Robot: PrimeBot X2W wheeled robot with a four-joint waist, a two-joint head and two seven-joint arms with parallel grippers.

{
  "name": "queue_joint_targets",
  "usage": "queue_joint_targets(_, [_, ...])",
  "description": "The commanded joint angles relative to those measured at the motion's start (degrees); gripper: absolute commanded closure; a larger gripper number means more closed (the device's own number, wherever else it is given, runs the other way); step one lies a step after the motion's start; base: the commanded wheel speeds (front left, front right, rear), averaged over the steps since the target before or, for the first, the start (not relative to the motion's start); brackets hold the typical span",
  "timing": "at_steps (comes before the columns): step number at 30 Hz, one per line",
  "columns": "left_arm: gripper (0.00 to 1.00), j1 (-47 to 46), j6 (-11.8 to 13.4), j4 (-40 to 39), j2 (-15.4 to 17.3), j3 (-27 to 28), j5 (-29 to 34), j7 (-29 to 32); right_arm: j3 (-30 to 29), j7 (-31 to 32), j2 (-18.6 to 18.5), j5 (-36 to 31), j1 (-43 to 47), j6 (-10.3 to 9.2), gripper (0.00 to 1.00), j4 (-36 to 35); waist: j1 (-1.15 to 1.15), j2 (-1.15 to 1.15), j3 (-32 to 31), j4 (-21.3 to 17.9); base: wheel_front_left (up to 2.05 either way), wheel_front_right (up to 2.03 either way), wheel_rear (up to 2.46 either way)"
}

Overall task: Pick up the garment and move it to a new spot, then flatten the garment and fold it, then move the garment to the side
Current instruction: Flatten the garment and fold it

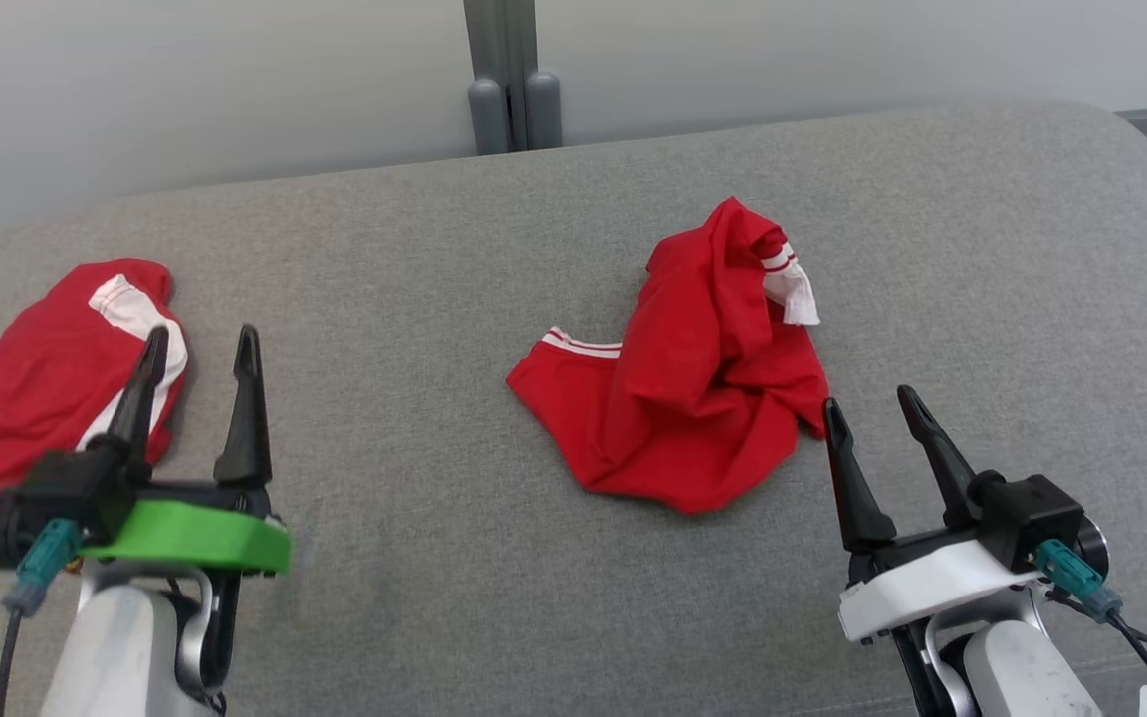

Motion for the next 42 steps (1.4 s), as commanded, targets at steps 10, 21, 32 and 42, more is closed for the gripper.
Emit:
queue_joint_targets(10, [0.0,-20.79,-0.24,4.28,7.4,-11.48,-3.11,2.55,-0.1,-0.17,-0.07,2.26,-4.08,-0.08,0.0,-1.95,0.0,0.0,10.9,-9.84,0.0,0.0,0.0])
queue_joint_targets(21, [0.0,-30.41,-0.23,15.46,11.54,-26.21,-8.55,7.33,-0.22,-0.17,-0.04,4.36,-5.19,-0.08,0.0,-3.24,0.0,0.0,15.22,-16.52,0.0,0.0,0.0])
queue_joint_targets(32, [0.0,-31.85,-0.23,28.69,13.13,-38.74,-14.44,10.6,0.19,-0.18,-0.06,4.3,-5.69,-0.08,0.0,-3.38,0.0,0.0,15.71,-18.23,0.0,0.0,0.0])
queue_joint_targets(42, [1.0,-32.18,-0.22,34.13,11.82,-45.86,-20.36,11.35,-0.44,-0.18,-0.07,3.57,-4.76,-0.08,0.0,-3.01,0.0,0.0,14.16,-18.02,0.0,0.0,0.0])
